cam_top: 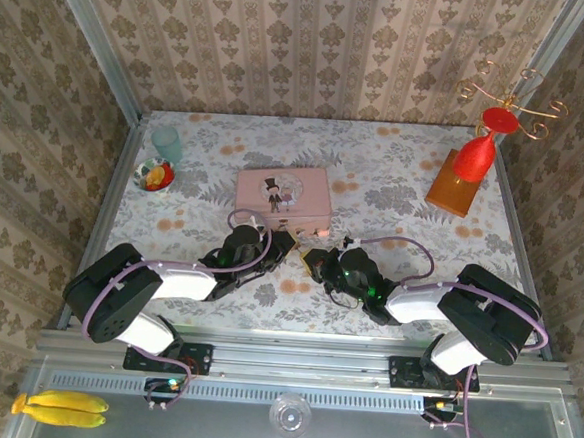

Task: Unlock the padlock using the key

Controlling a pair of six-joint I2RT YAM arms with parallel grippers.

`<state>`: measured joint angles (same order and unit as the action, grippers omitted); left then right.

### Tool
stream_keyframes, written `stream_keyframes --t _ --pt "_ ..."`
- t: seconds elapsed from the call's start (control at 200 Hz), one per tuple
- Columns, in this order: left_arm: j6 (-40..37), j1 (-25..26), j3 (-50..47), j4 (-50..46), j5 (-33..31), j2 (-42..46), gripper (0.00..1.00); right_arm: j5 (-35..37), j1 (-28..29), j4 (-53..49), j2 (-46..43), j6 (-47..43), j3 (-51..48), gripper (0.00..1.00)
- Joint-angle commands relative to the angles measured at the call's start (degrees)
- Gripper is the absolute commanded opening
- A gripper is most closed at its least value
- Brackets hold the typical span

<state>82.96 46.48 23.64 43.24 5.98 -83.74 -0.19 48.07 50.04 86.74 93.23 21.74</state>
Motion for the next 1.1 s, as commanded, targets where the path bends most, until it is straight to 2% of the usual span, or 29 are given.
stream_keyframes --t 0.0,0.6,1.095 --pt "-1.00 0.92 0.45 7.51 0.98 0.31 0.00 2.90 0.07 2.34 -0.34 0.19 -0.34 0.00" --pt "-0.90 1.64 1.22 7.73 1.40 0.51 0.00 2.49 -0.24 2.91 0.61 0.53 -0.07 0.00" --pt "-1.90 3.18 1.50 3.56 0.70 3.85 0.00 0.45 -1.16 3.05 1.11 0.90 1.32 0.00"
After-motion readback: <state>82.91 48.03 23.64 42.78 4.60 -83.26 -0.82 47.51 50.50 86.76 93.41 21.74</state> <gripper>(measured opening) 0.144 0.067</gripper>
